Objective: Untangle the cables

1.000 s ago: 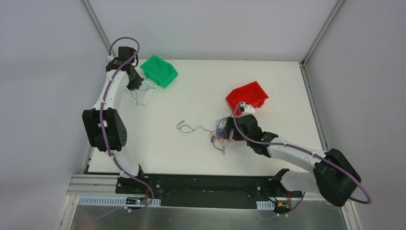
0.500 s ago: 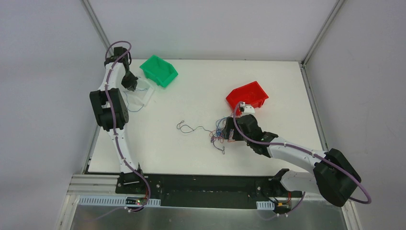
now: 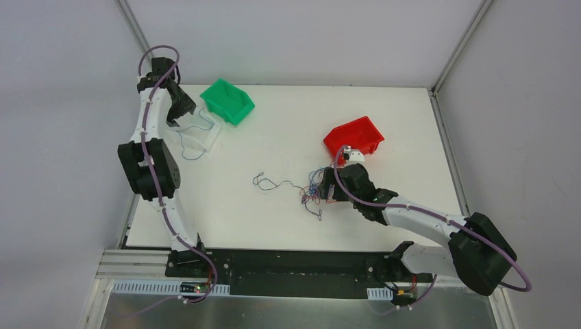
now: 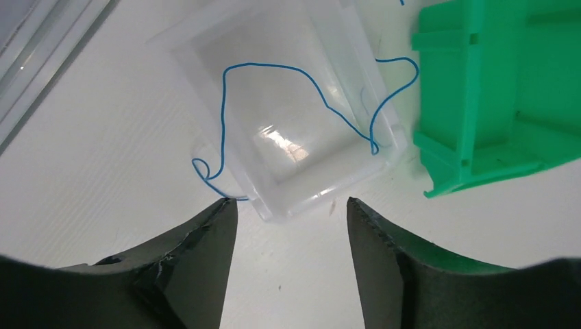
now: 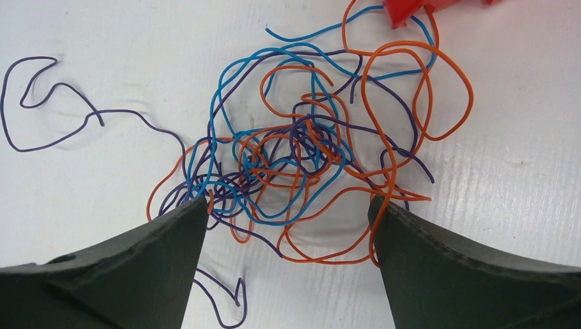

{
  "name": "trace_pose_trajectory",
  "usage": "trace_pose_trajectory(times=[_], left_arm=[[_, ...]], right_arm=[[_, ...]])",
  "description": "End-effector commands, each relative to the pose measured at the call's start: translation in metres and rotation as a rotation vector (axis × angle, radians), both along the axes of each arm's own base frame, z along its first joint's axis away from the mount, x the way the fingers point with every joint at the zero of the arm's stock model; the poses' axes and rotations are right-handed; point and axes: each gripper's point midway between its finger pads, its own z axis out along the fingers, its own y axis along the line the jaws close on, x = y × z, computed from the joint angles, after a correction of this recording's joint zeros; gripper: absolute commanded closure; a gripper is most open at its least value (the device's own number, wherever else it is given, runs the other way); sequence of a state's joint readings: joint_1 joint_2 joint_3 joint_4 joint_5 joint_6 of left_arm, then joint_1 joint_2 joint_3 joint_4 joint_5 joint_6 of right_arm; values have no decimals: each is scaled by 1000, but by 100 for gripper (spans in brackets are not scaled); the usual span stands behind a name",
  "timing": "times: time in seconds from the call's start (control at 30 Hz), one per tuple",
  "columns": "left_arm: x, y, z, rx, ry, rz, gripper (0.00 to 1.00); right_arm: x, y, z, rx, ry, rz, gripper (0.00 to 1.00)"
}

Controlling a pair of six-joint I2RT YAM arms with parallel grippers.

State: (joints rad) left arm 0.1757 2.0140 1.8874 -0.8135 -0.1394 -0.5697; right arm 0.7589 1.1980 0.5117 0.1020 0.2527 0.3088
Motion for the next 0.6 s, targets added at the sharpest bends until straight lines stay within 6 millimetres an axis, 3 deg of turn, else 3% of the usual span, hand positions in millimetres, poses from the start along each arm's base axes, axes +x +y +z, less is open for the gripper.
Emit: trace_pose_trajectory(times=[0.0,0.17,0.23,0.4,0.57], left_arm=[[-26,0,47,50,-73,24,37],[-59,-11,37,-3,-139,45,21],[-68,-15,26,-45,-176,45,19],[-82,-21,-3,-196,-317,64,19],[-104,-1,-40,-270,-318,187,26]], right_arm=[[7,7,12,30,-42,9,9],[6,6,13,30,-49,4,9],[6,6,14,34,-48,5,9],[5,7,14,40,-48,9,9],[4,6,16,46,-52,8,9]])
